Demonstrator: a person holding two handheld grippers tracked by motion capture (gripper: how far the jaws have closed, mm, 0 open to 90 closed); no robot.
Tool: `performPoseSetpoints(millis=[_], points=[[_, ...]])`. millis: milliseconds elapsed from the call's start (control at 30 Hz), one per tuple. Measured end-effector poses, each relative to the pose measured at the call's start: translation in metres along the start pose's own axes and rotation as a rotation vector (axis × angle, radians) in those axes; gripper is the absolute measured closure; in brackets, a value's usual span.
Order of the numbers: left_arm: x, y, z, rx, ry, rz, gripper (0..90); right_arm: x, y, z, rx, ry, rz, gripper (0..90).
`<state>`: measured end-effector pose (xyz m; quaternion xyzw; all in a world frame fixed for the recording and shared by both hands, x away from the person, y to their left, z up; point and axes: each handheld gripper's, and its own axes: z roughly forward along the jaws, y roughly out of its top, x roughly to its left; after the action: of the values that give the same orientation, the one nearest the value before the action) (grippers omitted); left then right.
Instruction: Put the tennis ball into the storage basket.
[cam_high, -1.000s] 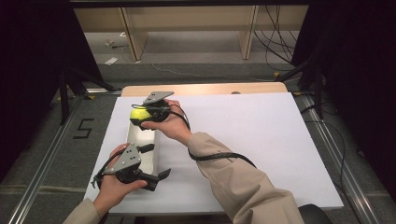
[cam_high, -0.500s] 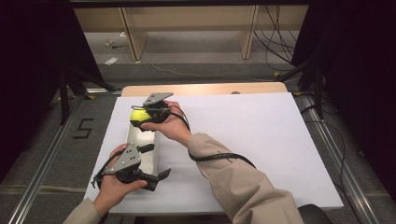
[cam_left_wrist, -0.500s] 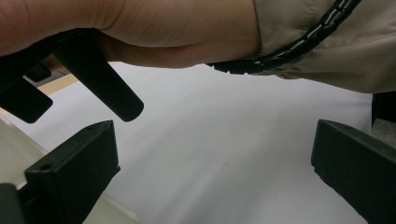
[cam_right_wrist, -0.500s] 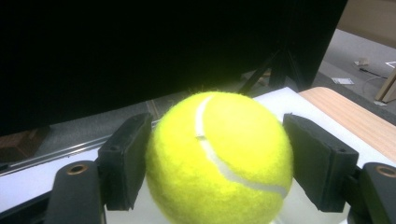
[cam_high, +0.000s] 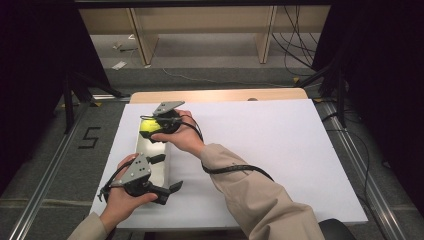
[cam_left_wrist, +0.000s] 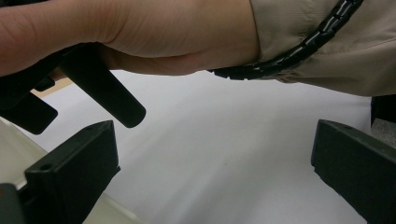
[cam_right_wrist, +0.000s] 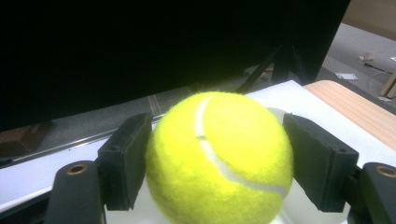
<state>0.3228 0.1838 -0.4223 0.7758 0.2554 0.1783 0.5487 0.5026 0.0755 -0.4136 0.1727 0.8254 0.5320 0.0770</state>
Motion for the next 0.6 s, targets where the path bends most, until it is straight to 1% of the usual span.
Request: performPoseSetpoints(millis=[600], points=[[0.0000,0.0000,0.0000,0.000,-0.001,0.000,0.4,0.0016,-0.0045,0.0036,0.024,0.010,-0.004,27.4]])
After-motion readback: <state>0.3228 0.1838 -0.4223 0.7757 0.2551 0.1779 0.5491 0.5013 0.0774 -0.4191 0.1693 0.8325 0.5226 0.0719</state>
